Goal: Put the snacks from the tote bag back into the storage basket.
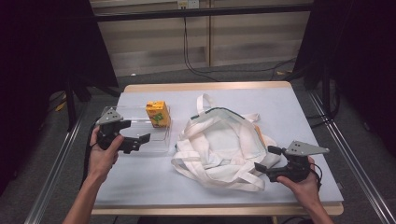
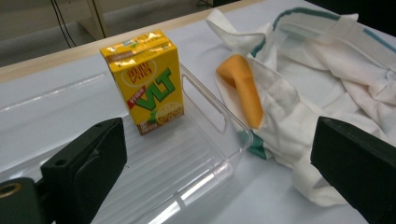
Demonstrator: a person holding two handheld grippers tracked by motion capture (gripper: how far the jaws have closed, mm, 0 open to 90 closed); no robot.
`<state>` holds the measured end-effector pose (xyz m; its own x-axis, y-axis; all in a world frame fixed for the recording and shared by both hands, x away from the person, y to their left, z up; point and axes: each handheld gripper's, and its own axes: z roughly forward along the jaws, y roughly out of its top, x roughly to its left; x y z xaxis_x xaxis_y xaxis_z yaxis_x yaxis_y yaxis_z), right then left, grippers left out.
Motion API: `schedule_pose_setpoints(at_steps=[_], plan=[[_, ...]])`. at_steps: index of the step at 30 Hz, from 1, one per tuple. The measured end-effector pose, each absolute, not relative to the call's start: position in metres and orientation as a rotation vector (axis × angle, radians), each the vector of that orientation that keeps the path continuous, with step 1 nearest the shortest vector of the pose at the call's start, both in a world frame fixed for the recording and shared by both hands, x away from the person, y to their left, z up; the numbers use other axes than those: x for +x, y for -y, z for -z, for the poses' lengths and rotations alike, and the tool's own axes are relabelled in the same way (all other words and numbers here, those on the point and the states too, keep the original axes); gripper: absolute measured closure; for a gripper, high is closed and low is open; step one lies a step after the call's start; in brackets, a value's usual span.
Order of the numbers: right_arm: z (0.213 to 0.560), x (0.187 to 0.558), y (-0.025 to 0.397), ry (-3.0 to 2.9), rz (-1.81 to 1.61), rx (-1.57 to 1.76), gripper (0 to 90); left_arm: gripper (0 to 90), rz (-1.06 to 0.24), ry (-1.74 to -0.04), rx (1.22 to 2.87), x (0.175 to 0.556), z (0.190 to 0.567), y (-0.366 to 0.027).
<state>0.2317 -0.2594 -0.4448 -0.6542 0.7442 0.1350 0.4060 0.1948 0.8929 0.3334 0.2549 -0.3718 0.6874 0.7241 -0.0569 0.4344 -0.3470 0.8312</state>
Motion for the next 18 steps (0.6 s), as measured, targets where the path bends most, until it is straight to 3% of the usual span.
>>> schedule_pose_setpoints(at_steps=[18], plan=[[0.443,0.229,0.266,-2.088,-1.449,1.132,17.3,1.7,-0.426,-0.999,1.899,0.262,0.412,-0.284]])
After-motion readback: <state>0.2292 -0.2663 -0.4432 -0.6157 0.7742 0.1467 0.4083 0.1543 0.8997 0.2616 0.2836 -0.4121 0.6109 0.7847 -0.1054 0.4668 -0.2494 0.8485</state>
